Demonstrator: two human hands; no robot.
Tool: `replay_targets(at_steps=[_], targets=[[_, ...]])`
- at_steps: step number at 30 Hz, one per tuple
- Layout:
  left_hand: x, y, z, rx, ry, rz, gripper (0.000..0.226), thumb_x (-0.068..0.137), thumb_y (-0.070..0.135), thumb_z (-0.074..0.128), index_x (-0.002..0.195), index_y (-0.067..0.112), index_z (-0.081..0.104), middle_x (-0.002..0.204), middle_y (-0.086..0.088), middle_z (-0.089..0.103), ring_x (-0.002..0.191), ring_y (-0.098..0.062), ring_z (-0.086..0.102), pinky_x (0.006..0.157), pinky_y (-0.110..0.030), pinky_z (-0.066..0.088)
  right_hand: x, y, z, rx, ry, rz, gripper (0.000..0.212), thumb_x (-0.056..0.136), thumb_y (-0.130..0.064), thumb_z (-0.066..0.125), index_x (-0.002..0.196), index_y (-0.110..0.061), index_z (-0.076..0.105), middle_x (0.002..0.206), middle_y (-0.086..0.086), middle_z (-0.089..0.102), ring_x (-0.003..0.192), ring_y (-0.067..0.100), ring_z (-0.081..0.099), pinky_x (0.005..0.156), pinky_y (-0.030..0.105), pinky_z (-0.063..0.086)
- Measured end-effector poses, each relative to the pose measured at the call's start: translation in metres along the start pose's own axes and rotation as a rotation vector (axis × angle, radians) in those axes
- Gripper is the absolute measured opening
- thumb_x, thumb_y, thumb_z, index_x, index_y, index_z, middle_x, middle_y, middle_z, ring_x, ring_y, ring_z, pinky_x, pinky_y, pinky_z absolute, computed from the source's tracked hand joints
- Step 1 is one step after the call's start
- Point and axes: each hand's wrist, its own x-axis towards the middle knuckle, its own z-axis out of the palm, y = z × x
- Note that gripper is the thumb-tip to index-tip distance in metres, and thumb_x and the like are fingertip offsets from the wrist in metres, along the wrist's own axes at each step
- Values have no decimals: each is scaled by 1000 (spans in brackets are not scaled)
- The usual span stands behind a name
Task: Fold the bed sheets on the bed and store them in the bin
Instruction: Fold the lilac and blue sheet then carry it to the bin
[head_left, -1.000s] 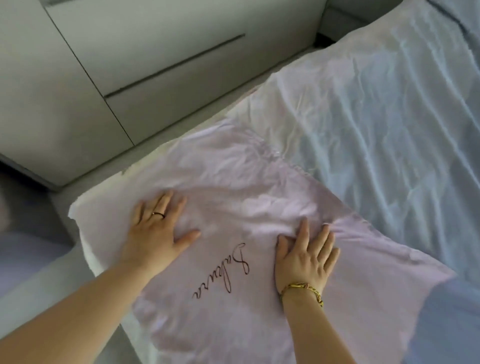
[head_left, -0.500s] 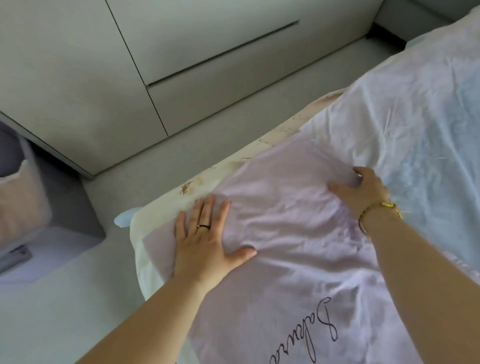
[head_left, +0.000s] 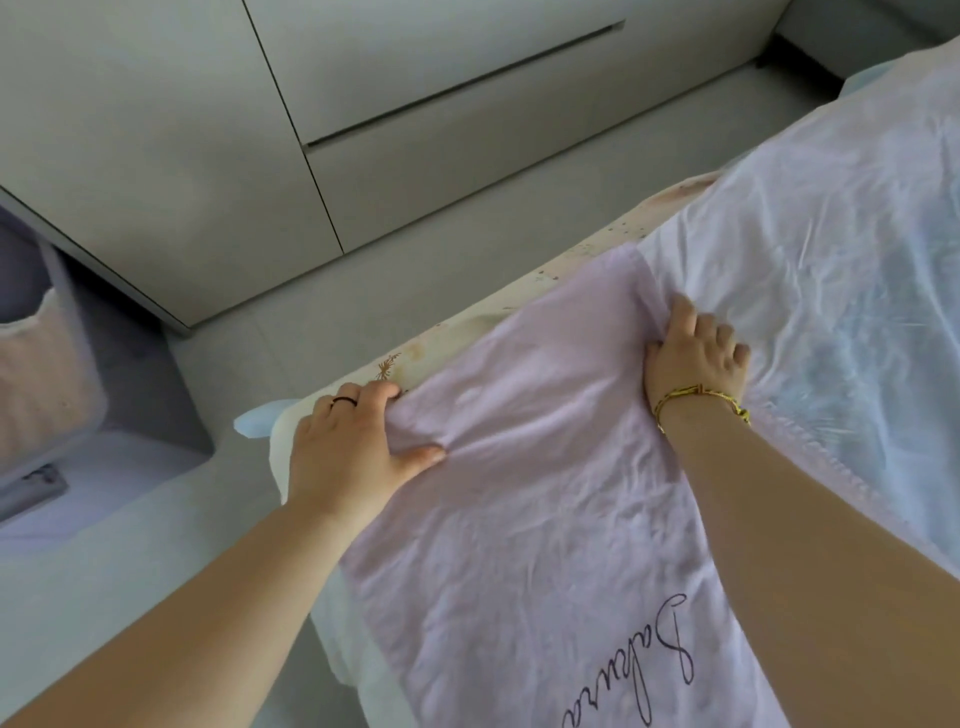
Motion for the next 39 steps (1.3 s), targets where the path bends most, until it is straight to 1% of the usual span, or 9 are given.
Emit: replay_targets(at_steps=[5,11,17,21,24,28,31,35,39], targets=[[7,4,-5,23,-50,-44,69,71,57,67,124,20,41,120,-1,49,114,-22,44,85,-27,30,-23,1,4,-59,302,-111,54,83,-3,27,137,-4,35,136,29,42,121,45,46,104,56,29],[1,12,-8,-6,-99,-101,66,74,53,67,124,19,41,119,-5,49,114,-26,43,89,-31,31,-98,29,0,-58,-359,-160,77,74,-45,2,147,-24,-4,155,3,-12,143,20,-10,114,34,-8],[-10,9,-14,-169,-43,-201,61,75,44,70,121,11,48,122,-10,50,119,-30,42,95,-35,33,-176,44,-11,3,-488,-183,103,47,-57,-19,145,-25,-14,153,-4,-21,142,15,-15,112,30,-12],[-36,-9,-20,-618,-30,-435,38,82,27,68,106,1,56,107,-18,58,94,-30,54,77,-33,40,-251,58,-3,80,-485,-243,99,57,-58,7,147,-18,-4,146,-7,-30,142,15,-17,109,23,-13],[-58,-14,-23,-976,-98,-632,25,89,20,61,111,11,53,87,-7,57,77,-21,55,76,-27,45,-298,64,19,194,-464,-249,94,64,-48,33,148,-22,0,154,-1,-14,143,14,-10,111,27,3],[-76,-13,-19,-1273,-118,-730,20,92,18,55,112,13,51,92,0,57,75,-7,52,98,-25,41,-302,61,5,255,-498,-163,86,63,-51,27,142,-19,25,155,-3,-2,143,13,13,109,23,-3],[-89,-8,-18,-1214,-98,-654,33,93,19,54,124,8,50,121,-8,56,106,-17,56,91,-26,42,-310,64,-3,319,-462,-165,69,81,-48,23,146,-29,12,155,-6,-8,143,9,-6,110,21,-10],[-84,17,-26,-1072,-148,-572,43,89,31,59,122,5,50,114,-11,56,96,-22,53,84,-33,47,-345,63,-8,547,-452,-55,64,80,-33,22,142,-24,29,154,-5,11,141,5,8,107,11,-1],[-79,19,-23,-1007,-196,-611,40,88,35,58,117,8,49,112,-8,55,100,-28,55,85,-39,49,-381,39,-13,1174,-361,381,30,88,3,43,90,-16,67,95,-1,67,71,-8,55,73,5,41]])
